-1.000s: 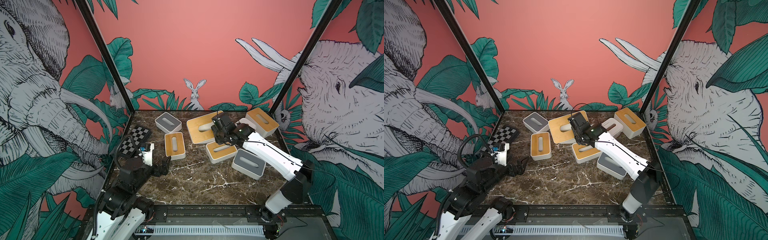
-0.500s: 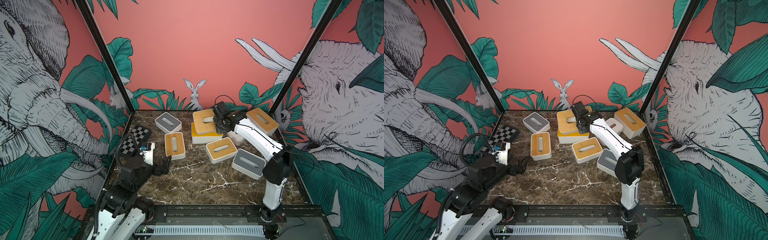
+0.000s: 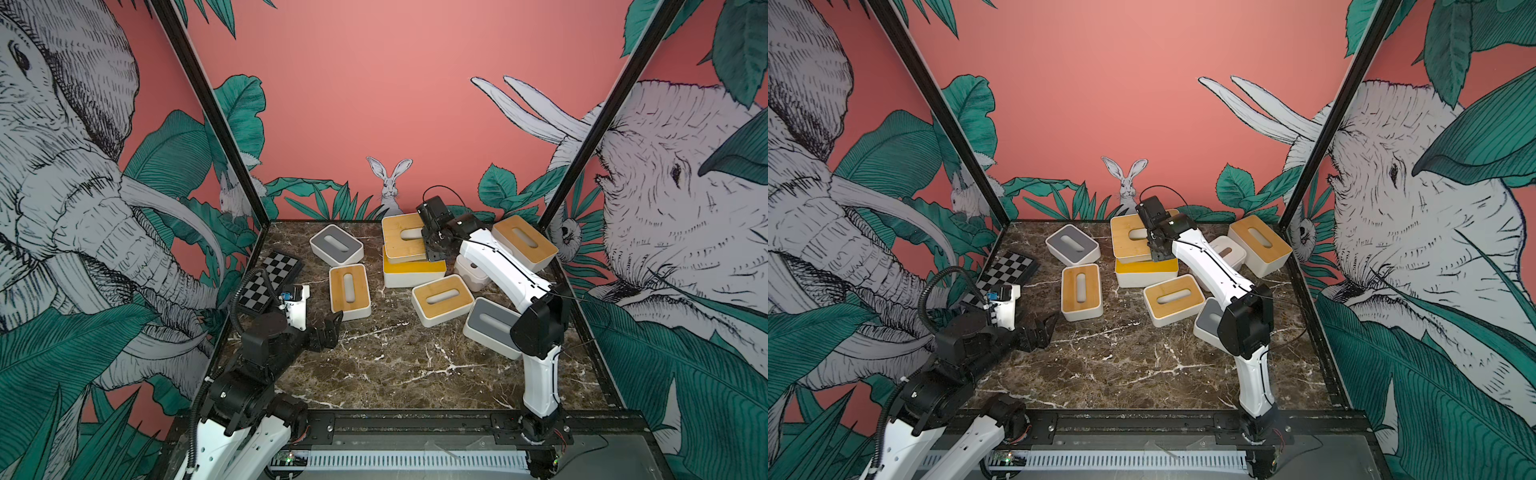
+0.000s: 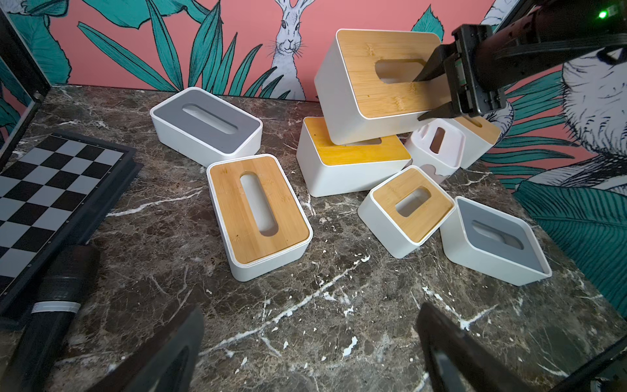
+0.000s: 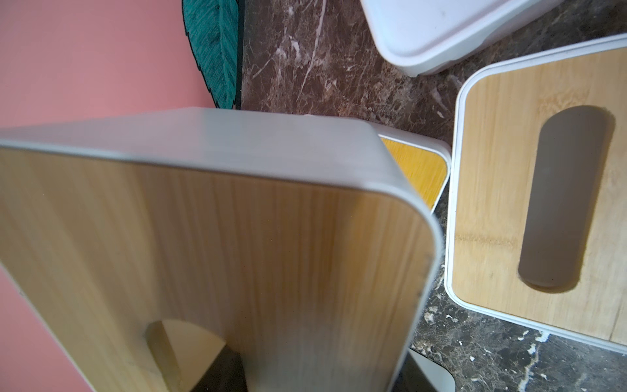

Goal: Stack the tissue boxes
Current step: Place the tissue box at the tissue box.

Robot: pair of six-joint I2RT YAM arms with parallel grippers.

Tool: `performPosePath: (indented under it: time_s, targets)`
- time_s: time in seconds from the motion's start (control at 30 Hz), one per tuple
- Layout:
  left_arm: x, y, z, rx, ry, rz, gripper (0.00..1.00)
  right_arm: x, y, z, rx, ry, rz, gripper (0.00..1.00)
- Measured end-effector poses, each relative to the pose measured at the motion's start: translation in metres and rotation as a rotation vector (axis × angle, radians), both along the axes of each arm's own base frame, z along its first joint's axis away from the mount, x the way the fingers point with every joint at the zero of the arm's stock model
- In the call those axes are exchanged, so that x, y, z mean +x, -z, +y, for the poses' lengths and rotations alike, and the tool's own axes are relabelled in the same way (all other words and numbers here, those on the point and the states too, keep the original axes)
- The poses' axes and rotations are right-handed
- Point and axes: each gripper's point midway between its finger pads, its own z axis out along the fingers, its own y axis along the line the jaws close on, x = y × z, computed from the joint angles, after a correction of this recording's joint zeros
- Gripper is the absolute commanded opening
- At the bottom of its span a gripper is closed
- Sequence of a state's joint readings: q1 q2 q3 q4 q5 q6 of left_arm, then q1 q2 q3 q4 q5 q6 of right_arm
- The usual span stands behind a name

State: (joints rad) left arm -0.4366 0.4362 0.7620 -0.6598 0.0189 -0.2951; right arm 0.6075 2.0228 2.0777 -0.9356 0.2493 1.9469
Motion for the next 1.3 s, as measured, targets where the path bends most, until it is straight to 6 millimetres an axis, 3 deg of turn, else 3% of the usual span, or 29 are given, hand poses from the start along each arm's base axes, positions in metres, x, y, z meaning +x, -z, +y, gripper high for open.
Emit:
performPosePath:
  time_s: [0.57,1.3]
  targets:
    - [-0.002,0.000,0.000,-0.005,0.005,-0.006,0.99,-0.002,0.025,0.004,0.008,0.048,0.053,0.42]
    - [-0.006,-0.006,0.002,-0.017,0.002,-0.036,0.99,0.002,0.034,0.018,0.049,0.053,0.020,0.47]
